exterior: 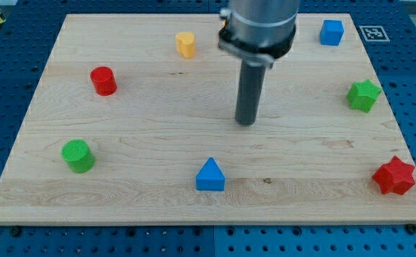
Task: Move blue triangle towards top left of the board
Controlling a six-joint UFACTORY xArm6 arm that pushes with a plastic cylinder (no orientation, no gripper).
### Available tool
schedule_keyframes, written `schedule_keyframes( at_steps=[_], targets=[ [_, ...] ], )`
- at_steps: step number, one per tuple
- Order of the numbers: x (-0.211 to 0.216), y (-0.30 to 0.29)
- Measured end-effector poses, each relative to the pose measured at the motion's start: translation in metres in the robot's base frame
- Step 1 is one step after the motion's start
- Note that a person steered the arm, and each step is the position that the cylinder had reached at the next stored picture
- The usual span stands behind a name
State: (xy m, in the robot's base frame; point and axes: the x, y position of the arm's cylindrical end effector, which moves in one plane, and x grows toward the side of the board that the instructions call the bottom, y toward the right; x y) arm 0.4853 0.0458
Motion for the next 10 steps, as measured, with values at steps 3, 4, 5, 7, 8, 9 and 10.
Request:
schedule_keyframes(
  at_steps=[3,4,5,7,8,9,10],
  targets=[
    [0.101,0.011],
    [0.117,-0.035],
    [0.060,-0.074],
    [-0.069,-0.110],
    [-0.069,-0.109],
    [-0.026,-0.099],
    [-0.014,-0.073]
  ],
)
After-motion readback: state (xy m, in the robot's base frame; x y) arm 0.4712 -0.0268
